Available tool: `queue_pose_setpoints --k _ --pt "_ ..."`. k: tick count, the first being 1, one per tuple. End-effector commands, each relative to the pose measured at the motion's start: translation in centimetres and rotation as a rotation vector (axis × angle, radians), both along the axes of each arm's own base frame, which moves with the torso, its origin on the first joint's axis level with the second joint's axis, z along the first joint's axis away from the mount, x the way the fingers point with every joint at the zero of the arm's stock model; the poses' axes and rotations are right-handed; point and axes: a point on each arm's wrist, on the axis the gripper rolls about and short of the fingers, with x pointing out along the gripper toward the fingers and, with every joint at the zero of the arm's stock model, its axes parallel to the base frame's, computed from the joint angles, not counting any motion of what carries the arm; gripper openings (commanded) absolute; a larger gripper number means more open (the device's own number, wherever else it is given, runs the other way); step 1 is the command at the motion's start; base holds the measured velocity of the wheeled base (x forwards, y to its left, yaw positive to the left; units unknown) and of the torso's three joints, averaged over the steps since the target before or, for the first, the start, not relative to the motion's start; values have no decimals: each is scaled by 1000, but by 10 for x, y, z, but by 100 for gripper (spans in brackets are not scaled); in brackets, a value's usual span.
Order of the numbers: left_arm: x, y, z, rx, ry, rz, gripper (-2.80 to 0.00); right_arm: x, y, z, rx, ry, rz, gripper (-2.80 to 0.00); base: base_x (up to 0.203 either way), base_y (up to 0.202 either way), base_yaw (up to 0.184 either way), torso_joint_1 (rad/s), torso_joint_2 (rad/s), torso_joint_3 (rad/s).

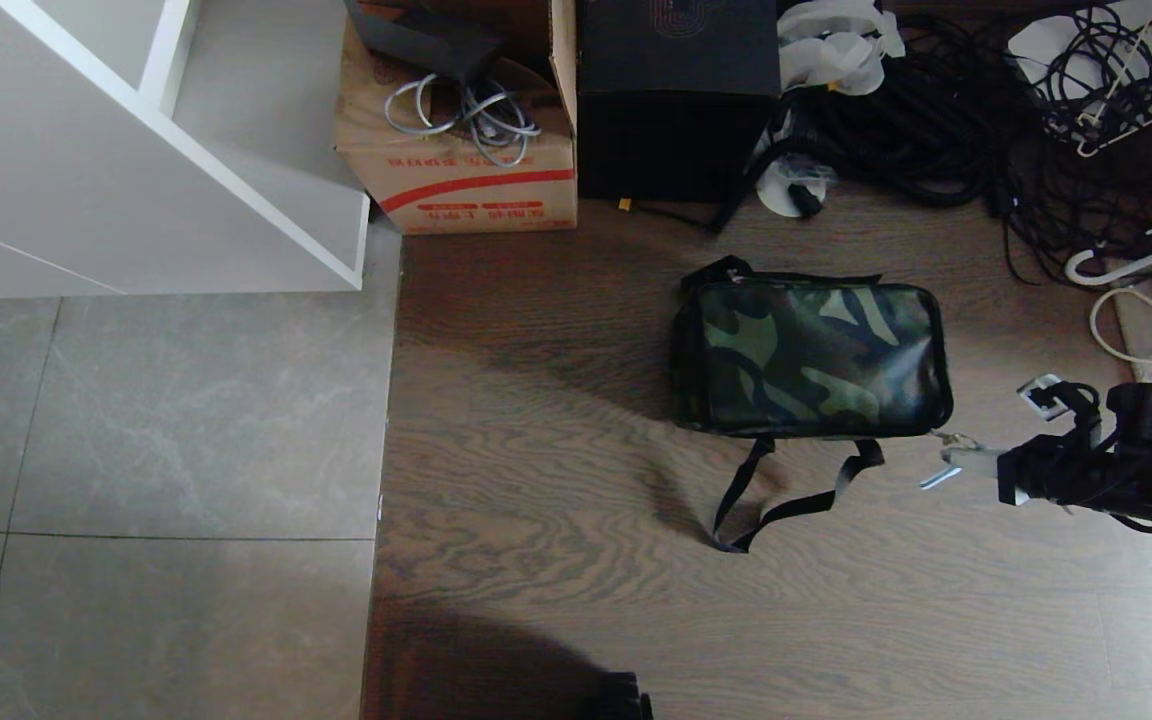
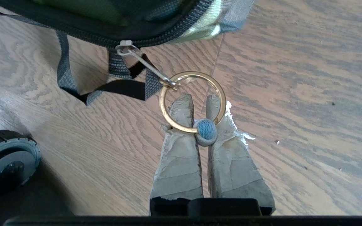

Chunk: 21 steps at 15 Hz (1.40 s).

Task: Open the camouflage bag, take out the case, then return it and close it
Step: Open the top of the storage box

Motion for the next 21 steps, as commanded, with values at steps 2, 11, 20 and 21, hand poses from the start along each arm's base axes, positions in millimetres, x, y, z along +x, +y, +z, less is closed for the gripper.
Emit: queue_pose_setpoints --k 2,11,20,21 --pt "1 0 -3 -1 8 0 -280 5 -10 2 -14 -19 -9 -280 0 0 0 0 0 0" --pt "1 0 -3 -1 8 0 -280 15 -20 0 -7 -1 -20 -280 0 0 0 0 0 0" --pt "1 0 -3 -1 8 2 -280 28 -33 8 2 -11 -26 -280 0 0 0 0 0 0" --pt "1 0 -2 -1 7 1 -280 29 -33 10 2 -12 -26 -280 0 0 0 0 0 0"
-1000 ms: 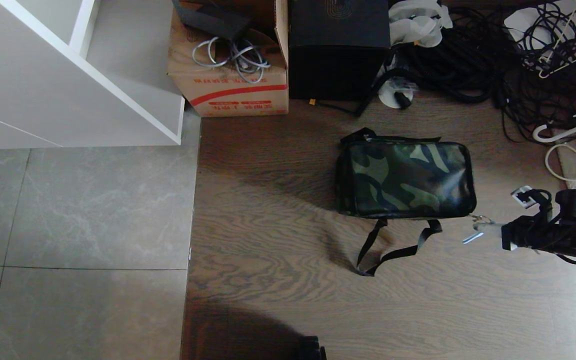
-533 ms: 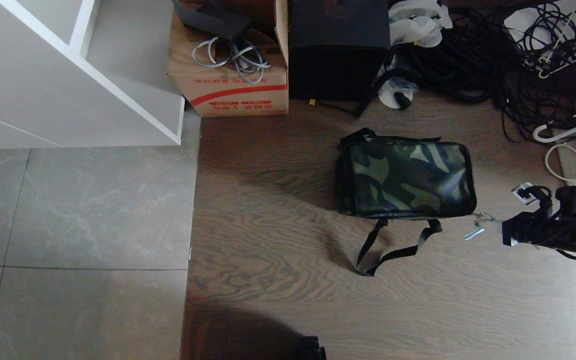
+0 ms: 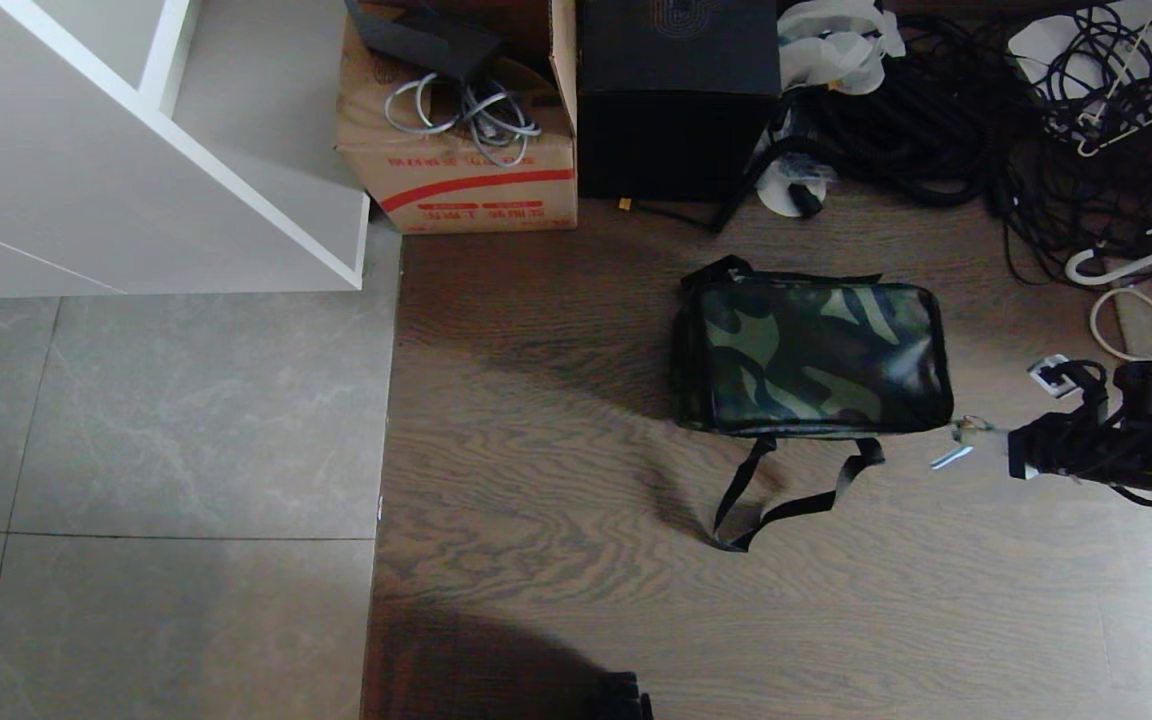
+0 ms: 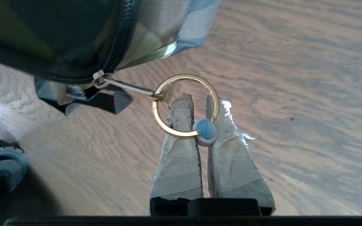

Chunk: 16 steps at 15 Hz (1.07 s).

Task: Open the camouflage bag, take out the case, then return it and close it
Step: Open the top of the storage box

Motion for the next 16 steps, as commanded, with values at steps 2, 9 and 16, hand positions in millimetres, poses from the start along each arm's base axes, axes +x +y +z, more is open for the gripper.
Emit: queue_pose_setpoints --k 2,9,16 --pt "1 0 -3 -1 8 1 -280 4 -2 3 3 -2 6 -280 0 0 0 0 0 0" --pt "1 0 -2 -1 7 0 -280 11 -4 16 82 -7 -11 -280 0 0 0 0 0 0" --pt "1 0 -3 -1 8 1 -280 -18 1 3 62 50 -2 0 0 0 0 0 0 0"
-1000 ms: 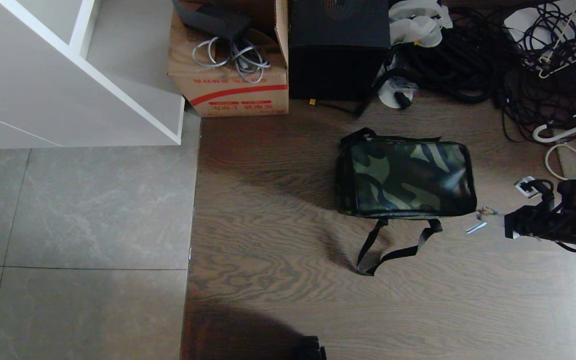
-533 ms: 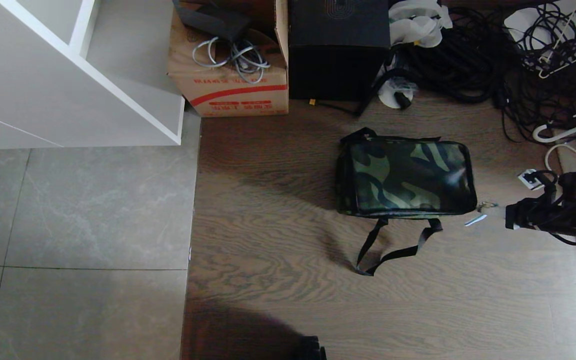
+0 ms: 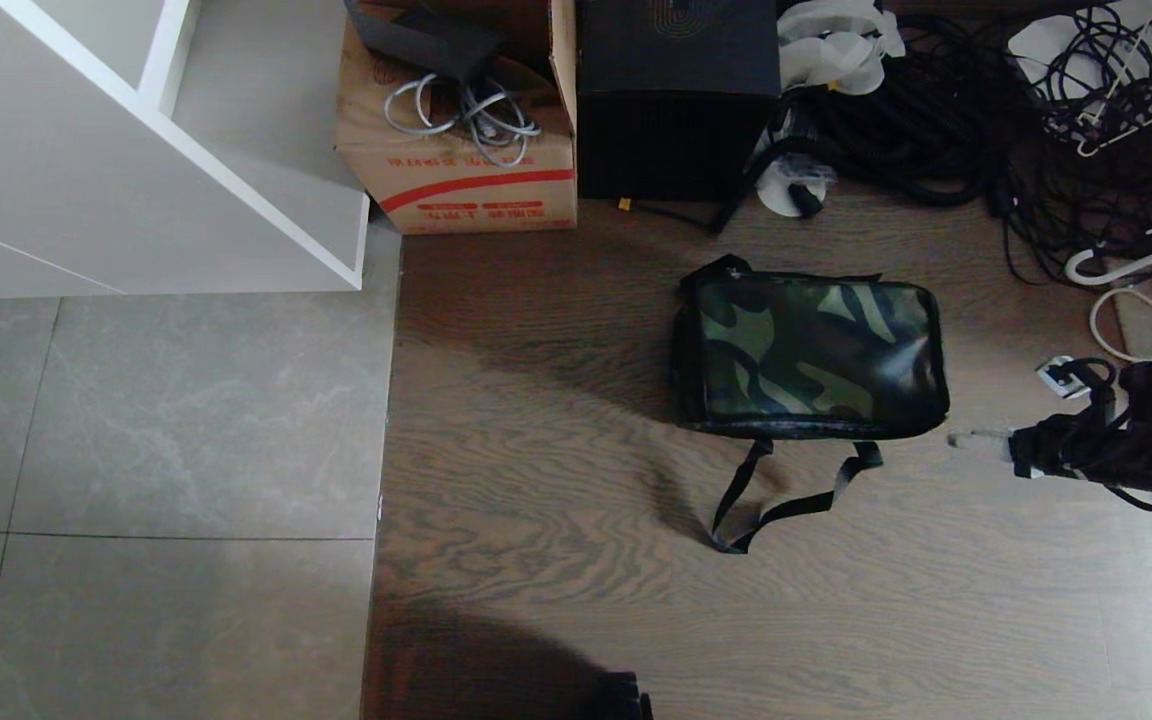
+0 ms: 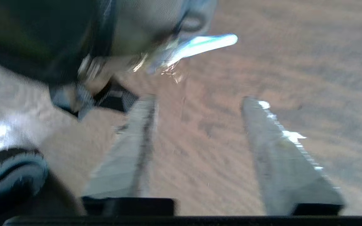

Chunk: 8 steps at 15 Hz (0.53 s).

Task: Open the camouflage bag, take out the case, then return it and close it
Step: Open the top of the storage box

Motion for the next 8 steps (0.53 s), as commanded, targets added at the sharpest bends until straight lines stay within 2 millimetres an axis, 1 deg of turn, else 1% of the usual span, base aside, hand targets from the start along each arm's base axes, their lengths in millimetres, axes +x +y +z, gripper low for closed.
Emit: queue_pose_setpoints --k 1,3,4,5,6,8 --pt "1 0 -2 -1 8 1 -280 -19 -1 2 -23 5 3 0 0 0 0 0 0 0" --pt "1 0 -2 -1 7 1 -280 -35 3 5 -22 26 11 0 0 0 0 0 0 0" --pt "1 0 -2 -1 7 1 -280 -40 6 4 -17 31 20 0 0 0 0 0 0 0" --pt "1 0 -2 -1 8 1 -280 -43 8 0 -34 27 33 0 0 0 0 0 0 0" --pt "1 0 -2 -1 8 1 -280 -45 9 -4 -86 7 52 0 0 0 0 0 0 0" --pt "1 0 -2 -1 8 1 -280 -46 10 -2 -98 11 41 0 0 0 0 0 0 0"
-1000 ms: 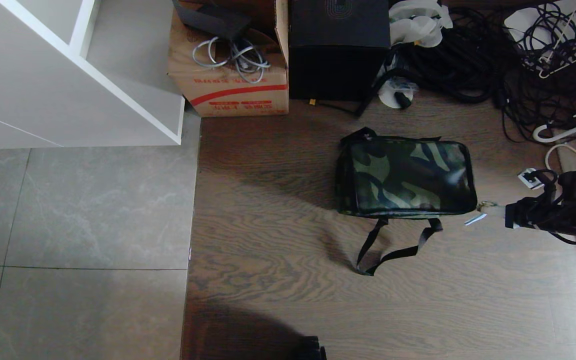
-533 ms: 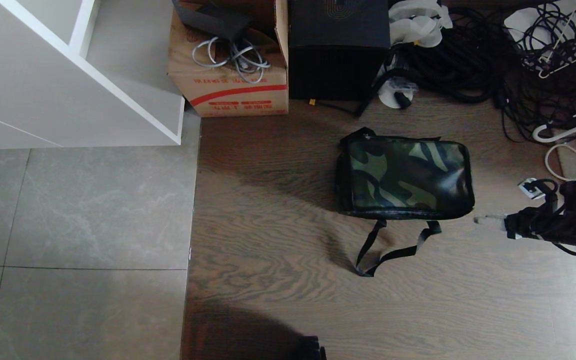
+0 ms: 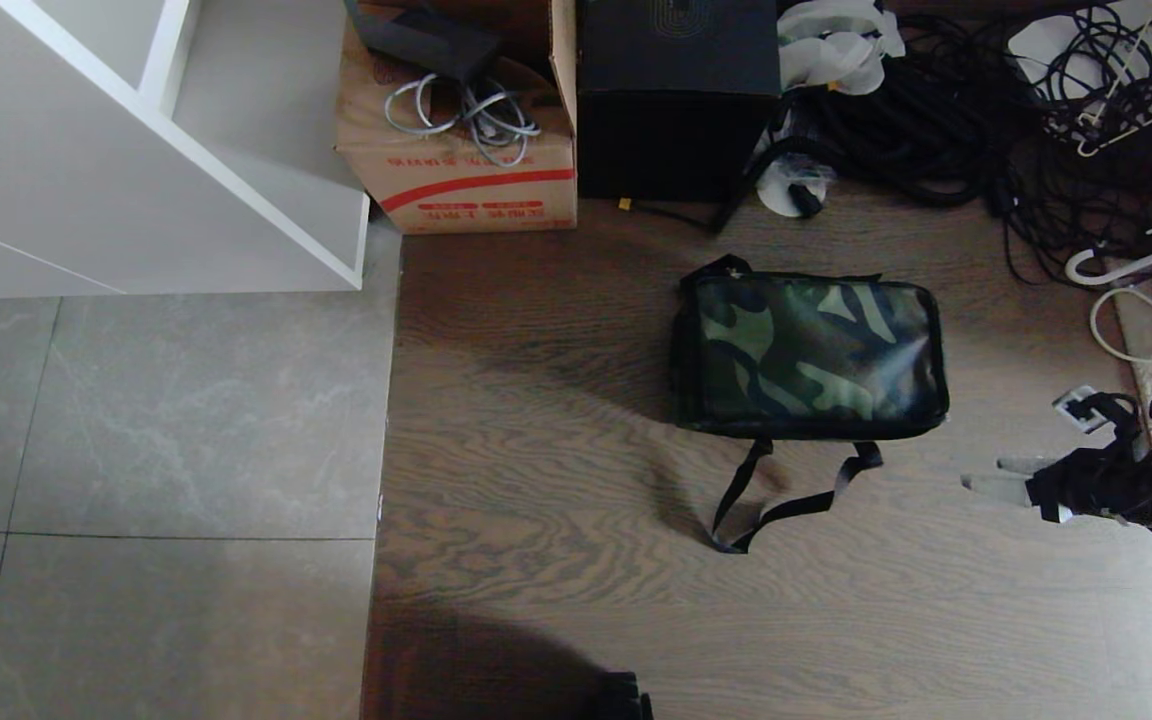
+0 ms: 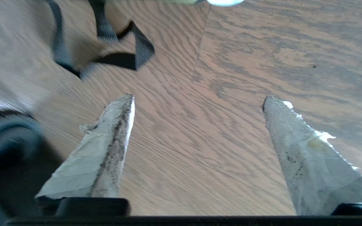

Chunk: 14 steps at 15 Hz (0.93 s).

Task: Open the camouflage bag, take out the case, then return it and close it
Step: Open the top of the storage box

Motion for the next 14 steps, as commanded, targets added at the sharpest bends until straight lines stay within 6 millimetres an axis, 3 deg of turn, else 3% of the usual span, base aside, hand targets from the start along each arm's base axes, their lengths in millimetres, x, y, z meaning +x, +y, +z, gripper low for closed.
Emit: queue_pose_setpoints --k 1,3,8,14 --pt "1 0 -3 -1 8 0 -280 -5 3 5 2 -7 3 0 0 0 0 0 0 0" --pt "1 0 -3 -1 8 0 -280 -5 4 -1 -49 -43 35 0 0 0 0 0 0 0" --pt "1 0 -3 -1 8 0 -280 20 1 -19 -208 -234 87 0 0 0 0 0 0 0" --pt "1 0 -3 -1 8 0 -280 49 22 -19 -134 -268 109 0 0 0 0 0 0 0"
